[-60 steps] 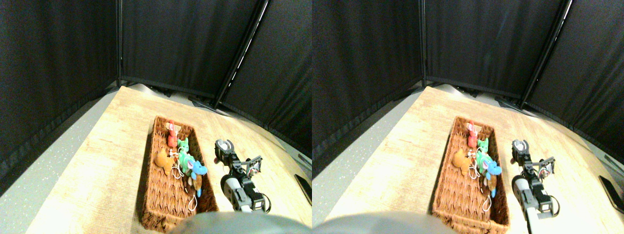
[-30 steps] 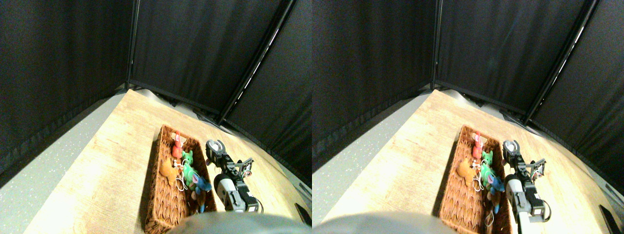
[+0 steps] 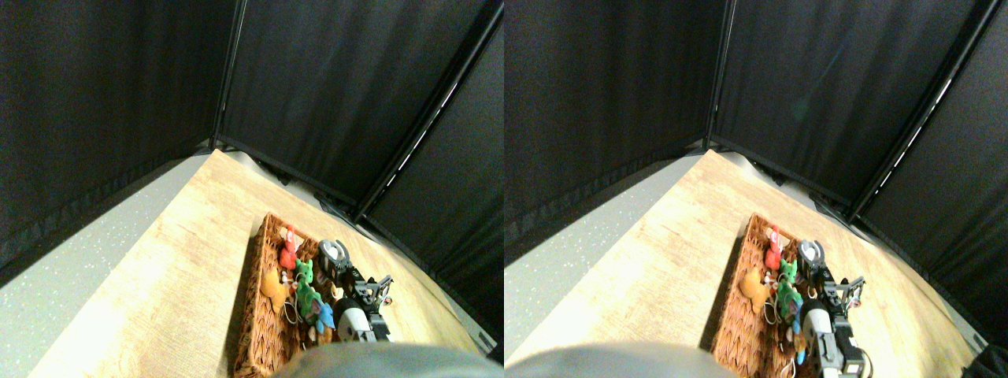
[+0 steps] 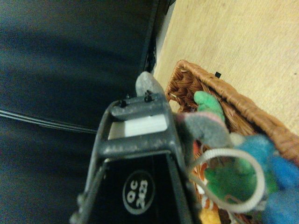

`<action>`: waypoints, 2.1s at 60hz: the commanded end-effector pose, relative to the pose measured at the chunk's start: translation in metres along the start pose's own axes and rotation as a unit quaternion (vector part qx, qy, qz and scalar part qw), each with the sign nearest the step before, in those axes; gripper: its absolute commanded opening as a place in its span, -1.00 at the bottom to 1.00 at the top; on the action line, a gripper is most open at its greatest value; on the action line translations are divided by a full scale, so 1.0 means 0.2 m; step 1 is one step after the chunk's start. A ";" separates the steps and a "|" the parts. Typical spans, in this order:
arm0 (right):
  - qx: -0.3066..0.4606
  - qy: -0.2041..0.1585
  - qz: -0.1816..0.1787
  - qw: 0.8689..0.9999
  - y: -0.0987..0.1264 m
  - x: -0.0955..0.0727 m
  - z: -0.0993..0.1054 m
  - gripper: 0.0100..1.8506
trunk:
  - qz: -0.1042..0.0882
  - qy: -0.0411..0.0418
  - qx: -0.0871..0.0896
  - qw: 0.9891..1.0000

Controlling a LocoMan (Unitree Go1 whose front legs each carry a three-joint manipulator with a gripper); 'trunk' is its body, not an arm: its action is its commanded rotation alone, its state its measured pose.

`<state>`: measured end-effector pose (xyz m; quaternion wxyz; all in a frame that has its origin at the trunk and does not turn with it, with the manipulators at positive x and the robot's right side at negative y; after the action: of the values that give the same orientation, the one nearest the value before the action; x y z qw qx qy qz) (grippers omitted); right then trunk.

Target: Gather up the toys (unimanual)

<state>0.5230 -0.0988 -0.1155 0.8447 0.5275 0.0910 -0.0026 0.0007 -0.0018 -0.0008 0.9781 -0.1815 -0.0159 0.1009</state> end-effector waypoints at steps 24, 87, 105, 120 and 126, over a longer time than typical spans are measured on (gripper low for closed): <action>-0.043 0.049 0.011 0.998 -0.02 -0.04 -0.01 0.28 | 0.007 -0.004 -0.009 1.000; -0.022 -0.174 0.004 0.984 -0.36 -0.24 0.71 0.24 | -0.078 0.048 0.099 0.991; 0.030 -0.195 0.007 0.980 -0.52 -0.36 0.72 0.14 | -0.085 0.058 0.111 0.989; 0.050 -0.200 -0.005 0.978 -0.63 -0.44 0.69 0.10 | -0.087 0.063 0.114 0.988; 0.067 -0.211 -0.008 0.975 -0.66 -0.47 0.67 0.10 | -0.087 0.063 0.114 0.988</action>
<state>0.4396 -0.2875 -0.1668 0.8181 0.5570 -0.0584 -0.1309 -0.0039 -0.0041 -0.0062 0.9974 -0.0647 0.0316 0.0020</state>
